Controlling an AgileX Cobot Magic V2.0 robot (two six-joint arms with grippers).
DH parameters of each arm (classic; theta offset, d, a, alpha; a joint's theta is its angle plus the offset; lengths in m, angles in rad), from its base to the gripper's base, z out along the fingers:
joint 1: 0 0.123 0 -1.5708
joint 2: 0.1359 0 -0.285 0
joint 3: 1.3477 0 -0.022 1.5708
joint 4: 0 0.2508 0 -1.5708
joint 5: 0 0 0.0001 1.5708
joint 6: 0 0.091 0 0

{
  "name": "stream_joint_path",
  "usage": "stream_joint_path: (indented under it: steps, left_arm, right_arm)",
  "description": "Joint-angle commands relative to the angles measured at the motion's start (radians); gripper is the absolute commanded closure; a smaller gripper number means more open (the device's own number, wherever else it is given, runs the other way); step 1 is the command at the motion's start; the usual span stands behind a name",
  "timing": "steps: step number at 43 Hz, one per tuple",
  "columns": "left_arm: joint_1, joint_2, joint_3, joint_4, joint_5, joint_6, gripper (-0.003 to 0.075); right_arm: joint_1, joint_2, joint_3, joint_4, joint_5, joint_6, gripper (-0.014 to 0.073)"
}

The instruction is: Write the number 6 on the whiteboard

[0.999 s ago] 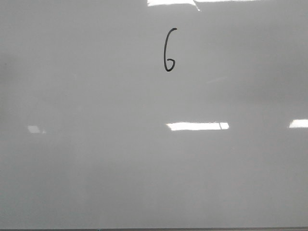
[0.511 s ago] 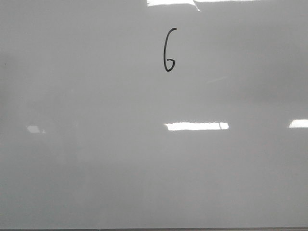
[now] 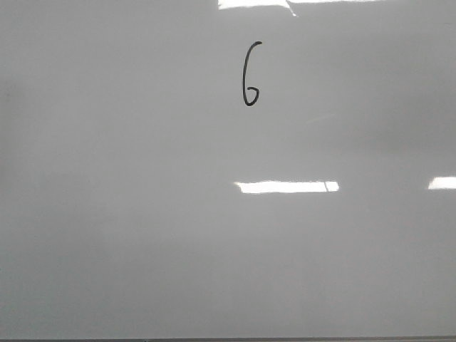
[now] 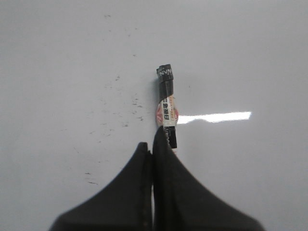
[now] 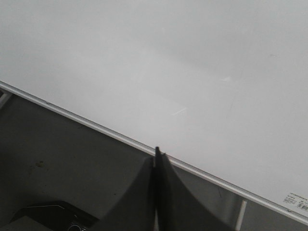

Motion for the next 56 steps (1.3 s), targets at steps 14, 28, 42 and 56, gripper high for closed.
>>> stream_joint_path:
  steps: [14, 28, 42, 56]
  left_arm:
    - [0.037, -0.041, 0.035, -0.018, -0.136, 0.000, 0.0741]
    - [0.037, -0.041, 0.035, -0.018, -0.136, 0.000, 0.0741]
    - [0.037, -0.041, 0.035, -0.018, -0.136, 0.000, 0.0741]
    - [0.037, -0.041, 0.035, -0.018, -0.136, 0.000, 0.0741]
  right_arm:
    - [-0.005, 0.003, -0.025, -0.015, -0.066, 0.000, 0.0662]
    - [-0.005, 0.003, -0.025, -0.015, -0.065, 0.000, 0.0662]
    - [-0.005, 0.003, -0.025, -0.015, -0.065, 0.000, 0.0662]
    - [-0.005, -0.009, -0.012, -0.015, -0.072, 0.000, 0.0662]
